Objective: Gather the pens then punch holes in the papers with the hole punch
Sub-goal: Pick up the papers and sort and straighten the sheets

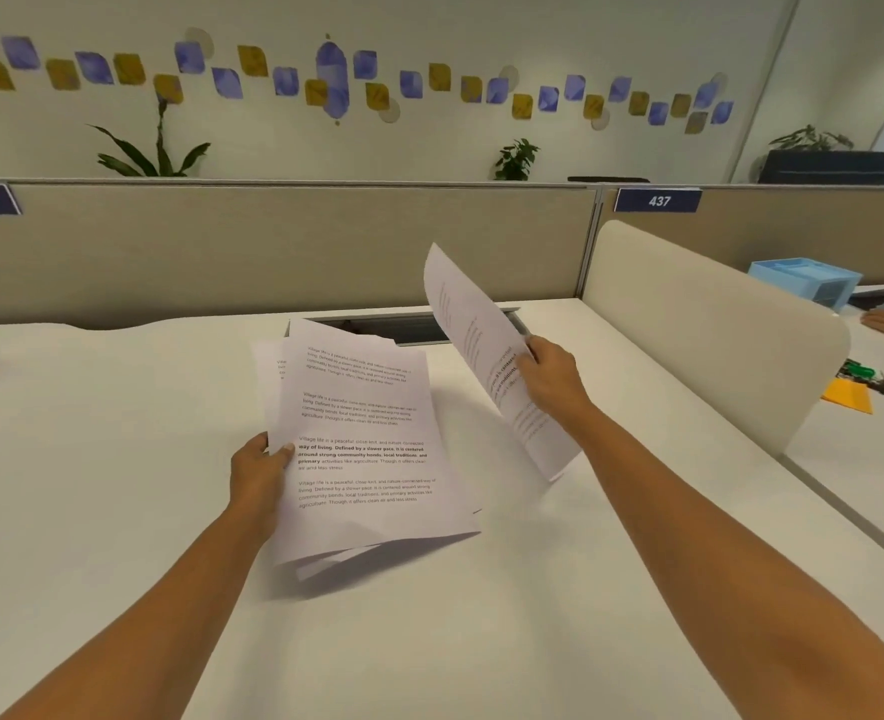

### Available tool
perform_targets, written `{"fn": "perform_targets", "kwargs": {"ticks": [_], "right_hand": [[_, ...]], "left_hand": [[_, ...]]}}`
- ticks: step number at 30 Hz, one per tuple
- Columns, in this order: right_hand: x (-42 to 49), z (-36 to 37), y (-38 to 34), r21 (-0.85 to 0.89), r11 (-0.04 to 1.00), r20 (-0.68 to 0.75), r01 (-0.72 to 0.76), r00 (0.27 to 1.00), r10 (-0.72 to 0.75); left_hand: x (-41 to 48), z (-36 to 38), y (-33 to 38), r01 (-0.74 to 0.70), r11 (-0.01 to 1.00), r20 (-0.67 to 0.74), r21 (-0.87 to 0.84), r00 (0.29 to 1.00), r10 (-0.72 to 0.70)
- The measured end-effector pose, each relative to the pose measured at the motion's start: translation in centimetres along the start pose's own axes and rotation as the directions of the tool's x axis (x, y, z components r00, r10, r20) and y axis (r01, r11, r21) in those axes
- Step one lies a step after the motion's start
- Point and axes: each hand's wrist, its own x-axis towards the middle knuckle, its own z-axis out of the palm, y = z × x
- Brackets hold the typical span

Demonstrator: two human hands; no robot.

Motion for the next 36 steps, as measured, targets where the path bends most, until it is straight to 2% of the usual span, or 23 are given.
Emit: {"fn": "perform_targets", "kwargs": {"ticks": [2,4,6,8,11,16,21,24,30,36], "right_hand": [[0.1,-0.5,-1.8,0.359,0.933,0.085,-0.028,0.996,-0.003],[0.0,-1.1,-3.1,0.641,0.762,0.143,-0.093,0.99,0.0],[0.0,-1.4,-3.8,0.786,0.604,0.168,-0.135,0.986,0.002],[0.0,-1.4,-3.8,0.842,0.513,0.187,-0.169,0.982,0.017],[-0.2,-0.9,-3.0,0.858,0.469,0.207,-0.211,0.976,0.06],[-0.8,0.4,-1.9,0.835,0.483,0.226,-0.264,0.965,0.136],[-1.3,2.1,-1.1,0.688,0.623,0.31,-0.372,0.927,0.211],[-1.6,3.0,-1.2,0.621,0.645,0.386,-0.445,0.89,0.242],[-2.4,5.0,-2.2,0.611,0.615,0.533,-0.499,0.833,0.146],[-2.8,7.2,-4.2,0.641,0.603,0.585,-0.475,0.811,0.016]], "left_hand": [[0.0,-0.5,0.0,-0.014,1.0,-0.006,-0.011,1.0,0.014],[-0.1,-0.9,0.2,-0.026,0.999,-0.009,-0.038,1.0,0.025],[-0.2,-1.3,0.3,-0.035,0.997,-0.014,-0.066,0.999,0.034],[-0.3,-1.7,0.3,-0.051,0.996,-0.02,-0.079,0.999,0.05],[-0.5,-2.0,0.5,-0.074,0.992,-0.022,-0.1,0.997,0.072],[-1.1,-1.9,1.4,-0.089,0.979,0.01,-0.184,0.996,0.092],[-1.7,-1.6,2.1,-0.06,0.966,0.06,-0.252,0.995,0.078],[-1.9,-1.9,2.3,-0.06,0.963,0.094,-0.263,0.992,0.088],[-1.9,-3.7,3.1,-0.096,0.967,0.147,-0.235,0.98,0.133],[-1.2,-6.7,4.1,-0.119,0.968,0.211,-0.219,0.963,0.166]]}}
